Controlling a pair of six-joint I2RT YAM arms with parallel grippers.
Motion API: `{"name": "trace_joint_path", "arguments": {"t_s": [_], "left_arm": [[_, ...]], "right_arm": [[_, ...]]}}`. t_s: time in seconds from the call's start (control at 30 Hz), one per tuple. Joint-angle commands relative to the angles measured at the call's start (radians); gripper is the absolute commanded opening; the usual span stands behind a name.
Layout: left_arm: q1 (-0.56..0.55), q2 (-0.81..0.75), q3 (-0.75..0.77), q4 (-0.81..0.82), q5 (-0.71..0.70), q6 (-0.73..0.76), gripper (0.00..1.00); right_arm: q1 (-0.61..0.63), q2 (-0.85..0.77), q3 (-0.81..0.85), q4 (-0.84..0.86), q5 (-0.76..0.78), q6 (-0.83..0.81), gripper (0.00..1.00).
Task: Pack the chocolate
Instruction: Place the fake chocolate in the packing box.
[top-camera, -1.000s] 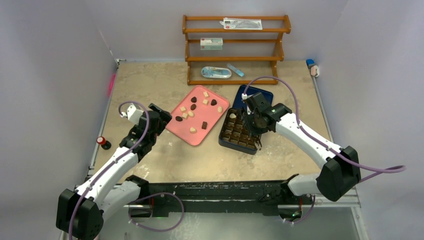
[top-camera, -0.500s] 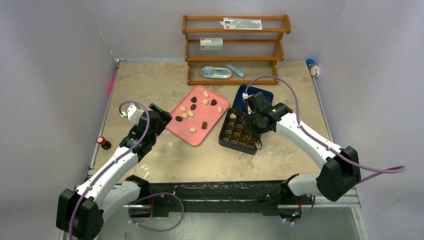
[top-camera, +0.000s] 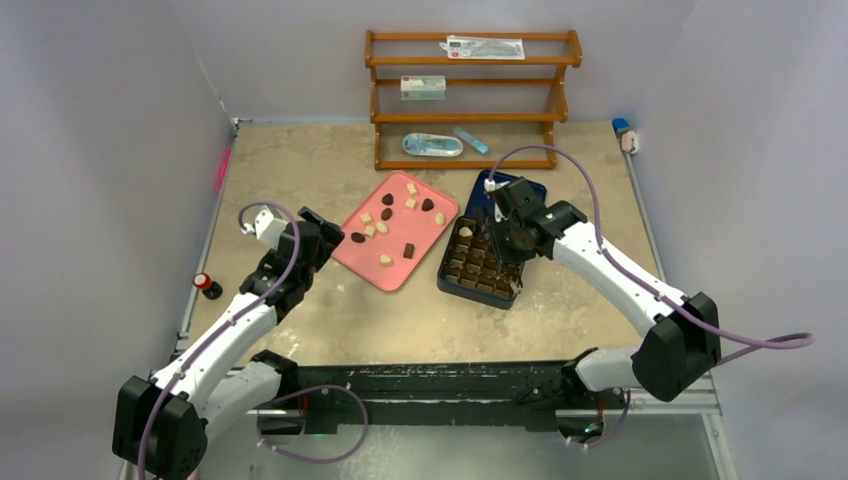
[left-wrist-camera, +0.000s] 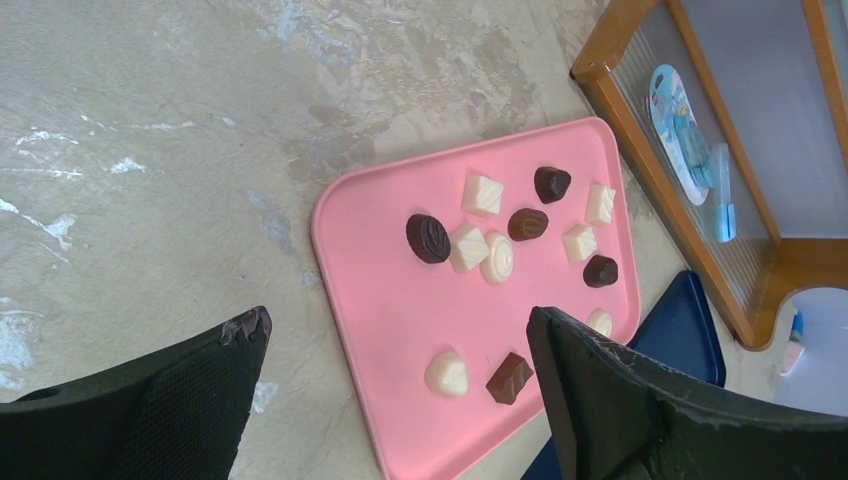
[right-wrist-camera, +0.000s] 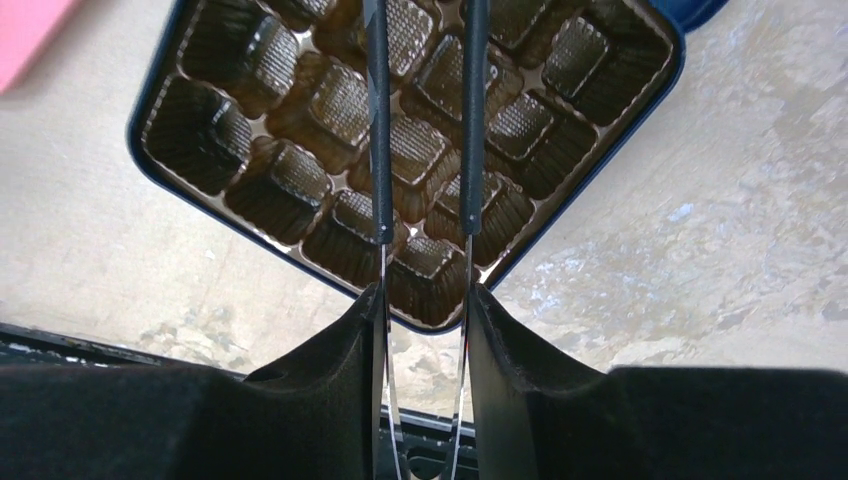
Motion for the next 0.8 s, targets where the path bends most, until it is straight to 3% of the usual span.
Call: {"name": "trace_joint_path", "arguments": {"t_s": [0.0, 0.3, 0.77], "left_arm": [[0.006, -0.008, 0.024, 0.004, -0.018, 0.011, 1.00], [0.006, -0.005, 0.030, 0.007, -0.012, 0.011, 1.00], [0.007, 0.016, 0.026, 0.034, 0.004, 0.001, 1.00]], "right_arm": [[-0.004, 0.014, 0.080, 0.001, -0.003, -0.022, 0.27], [0.017, 0.097, 0.196, 0.002, -0.050, -0.041, 0.27], [0.046, 0.385, 0.455, -0.023, -0.087, -0.064, 0.26]]}}
